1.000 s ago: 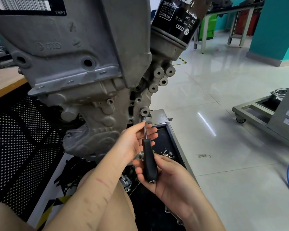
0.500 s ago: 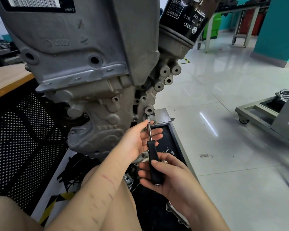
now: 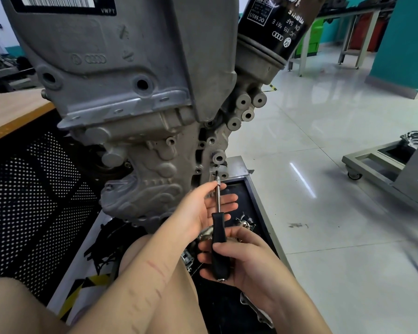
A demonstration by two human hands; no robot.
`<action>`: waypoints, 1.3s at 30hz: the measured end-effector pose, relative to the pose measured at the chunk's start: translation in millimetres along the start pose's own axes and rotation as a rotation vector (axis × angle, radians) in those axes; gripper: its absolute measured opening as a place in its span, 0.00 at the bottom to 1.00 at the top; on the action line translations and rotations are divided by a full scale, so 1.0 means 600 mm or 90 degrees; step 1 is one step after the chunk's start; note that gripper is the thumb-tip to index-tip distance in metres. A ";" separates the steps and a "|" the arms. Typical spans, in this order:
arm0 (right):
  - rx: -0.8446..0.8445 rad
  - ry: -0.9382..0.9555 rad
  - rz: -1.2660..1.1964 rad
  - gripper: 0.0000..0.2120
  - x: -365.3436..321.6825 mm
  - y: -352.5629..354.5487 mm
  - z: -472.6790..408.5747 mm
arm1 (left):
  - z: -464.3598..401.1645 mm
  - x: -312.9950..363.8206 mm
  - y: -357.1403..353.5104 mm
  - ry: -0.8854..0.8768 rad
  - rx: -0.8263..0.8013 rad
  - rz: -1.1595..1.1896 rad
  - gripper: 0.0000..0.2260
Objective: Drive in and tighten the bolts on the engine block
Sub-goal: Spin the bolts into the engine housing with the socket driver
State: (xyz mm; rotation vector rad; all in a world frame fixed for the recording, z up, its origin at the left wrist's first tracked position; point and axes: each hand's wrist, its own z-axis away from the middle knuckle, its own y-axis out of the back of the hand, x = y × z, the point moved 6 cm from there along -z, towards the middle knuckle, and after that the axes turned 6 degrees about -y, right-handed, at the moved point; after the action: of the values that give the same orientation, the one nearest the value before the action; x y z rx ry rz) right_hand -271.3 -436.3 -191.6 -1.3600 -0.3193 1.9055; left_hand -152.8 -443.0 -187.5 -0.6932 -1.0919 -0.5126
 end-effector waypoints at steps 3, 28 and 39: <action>-0.008 0.010 0.045 0.08 0.003 -0.003 0.001 | 0.005 0.000 -0.001 -0.004 -0.015 -0.005 0.11; 0.043 0.022 0.113 0.07 0.020 -0.002 -0.019 | 0.048 0.009 0.021 -0.030 -0.084 0.031 0.11; 0.180 0.099 0.114 0.10 0.012 -0.001 -0.008 | 0.084 0.039 0.020 -0.031 -0.088 -0.023 0.09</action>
State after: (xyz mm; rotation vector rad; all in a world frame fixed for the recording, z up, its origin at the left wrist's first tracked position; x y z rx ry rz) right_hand -267.7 -431.9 -198.1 -1.3694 0.1503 1.8888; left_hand -166.9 -399.2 -154.5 -0.8123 -1.1241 -0.6087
